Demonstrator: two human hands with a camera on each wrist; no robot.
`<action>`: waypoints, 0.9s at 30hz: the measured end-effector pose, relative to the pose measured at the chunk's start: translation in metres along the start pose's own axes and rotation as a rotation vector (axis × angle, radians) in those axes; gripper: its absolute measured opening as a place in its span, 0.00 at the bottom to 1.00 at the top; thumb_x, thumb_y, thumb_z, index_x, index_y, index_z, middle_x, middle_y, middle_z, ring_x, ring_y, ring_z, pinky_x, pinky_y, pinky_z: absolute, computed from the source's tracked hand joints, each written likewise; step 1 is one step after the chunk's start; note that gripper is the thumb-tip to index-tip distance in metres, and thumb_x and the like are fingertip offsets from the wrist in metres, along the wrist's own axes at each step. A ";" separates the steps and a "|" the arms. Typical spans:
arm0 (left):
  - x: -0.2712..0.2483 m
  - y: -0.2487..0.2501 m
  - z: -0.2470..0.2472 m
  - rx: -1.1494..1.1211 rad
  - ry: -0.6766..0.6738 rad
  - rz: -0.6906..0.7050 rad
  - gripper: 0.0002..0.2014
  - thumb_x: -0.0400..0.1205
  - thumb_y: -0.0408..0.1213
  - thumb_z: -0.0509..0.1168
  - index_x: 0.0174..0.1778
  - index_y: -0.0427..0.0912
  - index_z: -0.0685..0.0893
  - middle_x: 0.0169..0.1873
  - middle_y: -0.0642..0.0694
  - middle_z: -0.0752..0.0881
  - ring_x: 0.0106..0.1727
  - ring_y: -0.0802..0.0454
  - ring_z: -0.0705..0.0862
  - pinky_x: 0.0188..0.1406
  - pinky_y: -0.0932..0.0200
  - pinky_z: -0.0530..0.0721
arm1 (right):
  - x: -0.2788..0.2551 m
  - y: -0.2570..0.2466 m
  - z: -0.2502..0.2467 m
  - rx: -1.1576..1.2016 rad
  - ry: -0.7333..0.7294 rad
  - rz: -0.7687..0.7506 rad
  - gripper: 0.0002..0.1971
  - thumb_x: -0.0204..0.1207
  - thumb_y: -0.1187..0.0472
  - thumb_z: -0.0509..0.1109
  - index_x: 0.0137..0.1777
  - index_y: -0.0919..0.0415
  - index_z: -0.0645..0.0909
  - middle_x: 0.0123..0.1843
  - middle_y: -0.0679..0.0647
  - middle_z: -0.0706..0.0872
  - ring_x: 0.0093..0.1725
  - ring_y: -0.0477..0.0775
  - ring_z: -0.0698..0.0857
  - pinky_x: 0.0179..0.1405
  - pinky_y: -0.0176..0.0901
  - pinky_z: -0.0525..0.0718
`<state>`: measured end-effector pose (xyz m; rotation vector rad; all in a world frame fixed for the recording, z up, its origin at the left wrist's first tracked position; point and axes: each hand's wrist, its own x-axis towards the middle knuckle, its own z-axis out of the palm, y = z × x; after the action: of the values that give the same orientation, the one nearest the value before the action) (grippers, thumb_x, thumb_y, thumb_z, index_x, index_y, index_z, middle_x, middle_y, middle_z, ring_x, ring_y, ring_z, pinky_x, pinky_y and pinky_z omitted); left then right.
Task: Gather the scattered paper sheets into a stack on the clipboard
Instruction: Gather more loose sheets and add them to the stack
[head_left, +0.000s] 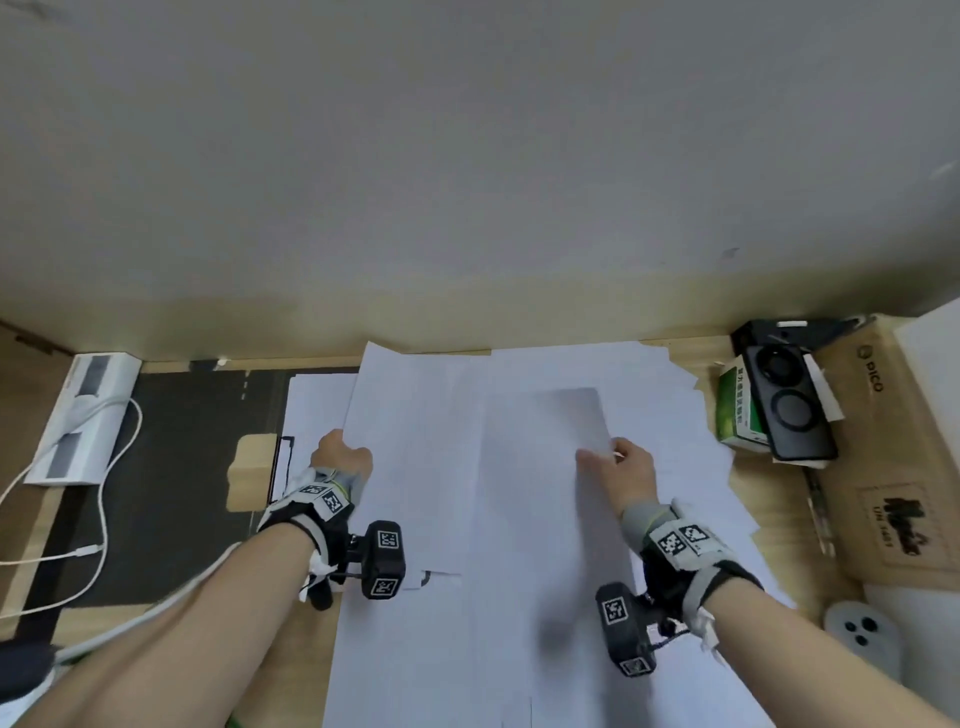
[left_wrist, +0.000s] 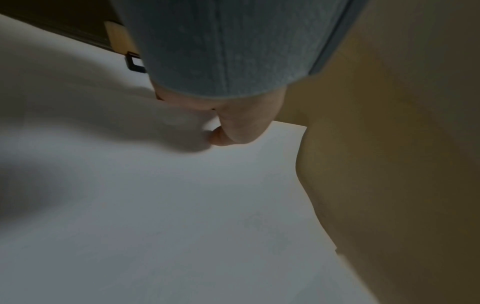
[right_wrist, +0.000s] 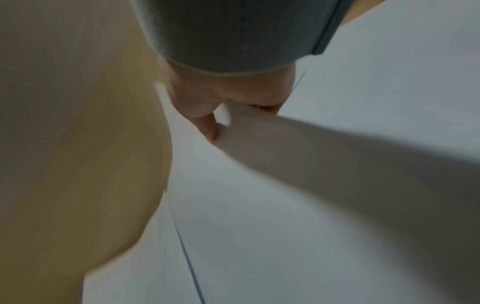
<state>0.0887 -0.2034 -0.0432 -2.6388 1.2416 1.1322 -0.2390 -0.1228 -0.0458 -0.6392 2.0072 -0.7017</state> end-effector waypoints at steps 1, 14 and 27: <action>-0.003 0.004 0.002 -0.015 0.005 0.004 0.20 0.83 0.26 0.59 0.73 0.27 0.71 0.73 0.31 0.73 0.73 0.34 0.74 0.71 0.49 0.72 | 0.009 0.000 -0.015 0.088 0.064 0.029 0.14 0.64 0.54 0.79 0.45 0.59 0.80 0.47 0.54 0.87 0.42 0.58 0.85 0.40 0.52 0.87; -0.034 0.007 0.040 -0.416 -0.114 0.276 0.07 0.80 0.31 0.67 0.51 0.33 0.84 0.42 0.40 0.87 0.38 0.47 0.82 0.34 0.63 0.77 | 0.004 0.043 -0.016 -0.121 -0.099 0.057 0.22 0.71 0.70 0.71 0.30 0.56 0.58 0.28 0.51 0.61 0.30 0.51 0.61 0.31 0.42 0.61; -0.085 0.037 0.100 -0.253 -0.427 0.370 0.06 0.79 0.29 0.62 0.46 0.44 0.81 0.34 0.50 0.84 0.35 0.52 0.82 0.30 0.65 0.77 | -0.001 0.042 -0.019 0.134 -0.249 0.141 0.12 0.75 0.50 0.73 0.44 0.55 0.74 0.35 0.50 0.73 0.33 0.50 0.72 0.31 0.40 0.71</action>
<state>-0.0329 -0.1427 -0.0544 -2.1750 1.6080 1.8984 -0.2614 -0.0883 -0.0653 -0.4751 1.7410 -0.6332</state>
